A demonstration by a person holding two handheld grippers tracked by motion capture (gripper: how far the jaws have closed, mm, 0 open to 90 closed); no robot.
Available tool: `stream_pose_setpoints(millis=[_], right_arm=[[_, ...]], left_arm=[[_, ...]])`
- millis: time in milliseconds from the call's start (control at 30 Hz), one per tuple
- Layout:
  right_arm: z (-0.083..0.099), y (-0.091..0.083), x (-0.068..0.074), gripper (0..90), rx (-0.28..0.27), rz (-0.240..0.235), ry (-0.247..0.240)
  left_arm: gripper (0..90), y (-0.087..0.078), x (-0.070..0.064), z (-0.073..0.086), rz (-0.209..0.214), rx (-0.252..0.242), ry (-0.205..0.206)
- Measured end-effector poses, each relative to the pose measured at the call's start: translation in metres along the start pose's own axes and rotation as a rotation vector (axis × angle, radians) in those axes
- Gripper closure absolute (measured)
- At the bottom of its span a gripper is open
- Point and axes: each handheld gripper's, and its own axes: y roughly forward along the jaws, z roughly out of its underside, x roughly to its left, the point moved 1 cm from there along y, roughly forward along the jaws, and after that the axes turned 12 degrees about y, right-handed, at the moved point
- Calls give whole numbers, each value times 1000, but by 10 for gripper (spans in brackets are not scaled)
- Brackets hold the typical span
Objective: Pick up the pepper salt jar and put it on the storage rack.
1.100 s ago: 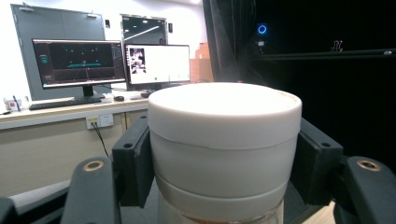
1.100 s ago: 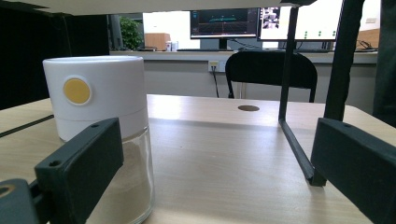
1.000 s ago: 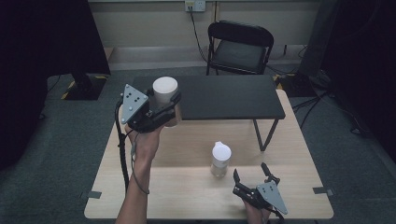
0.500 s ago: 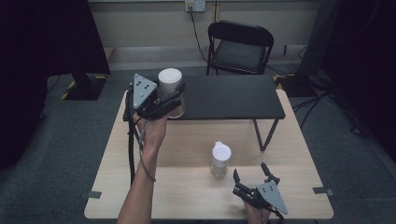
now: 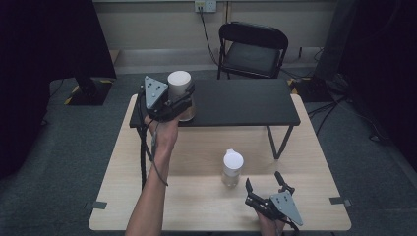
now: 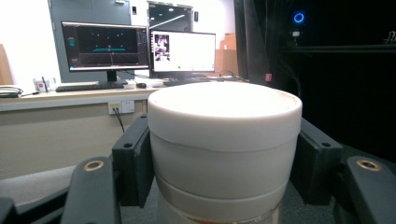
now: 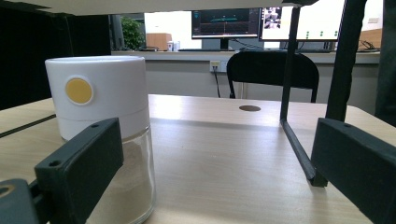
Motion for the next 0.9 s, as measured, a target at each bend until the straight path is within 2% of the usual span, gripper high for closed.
stream_pose_setpoints(millis=[133, 333, 800, 900], right_arm=[[0, 0, 0, 13, 0, 0, 0], [0, 0, 0, 13, 0, -1, 0], [0, 0, 0, 13, 0, -1, 0], [0, 0, 0, 13, 0, 0, 0]], left_arm=[[344, 2, -3, 1, -6, -2, 12], [344, 2, -6, 4, -18, -14, 13], [337, 2, -5, 5, -14, -16, 5], [280, 3, -4, 7, -7, -31, 7]])
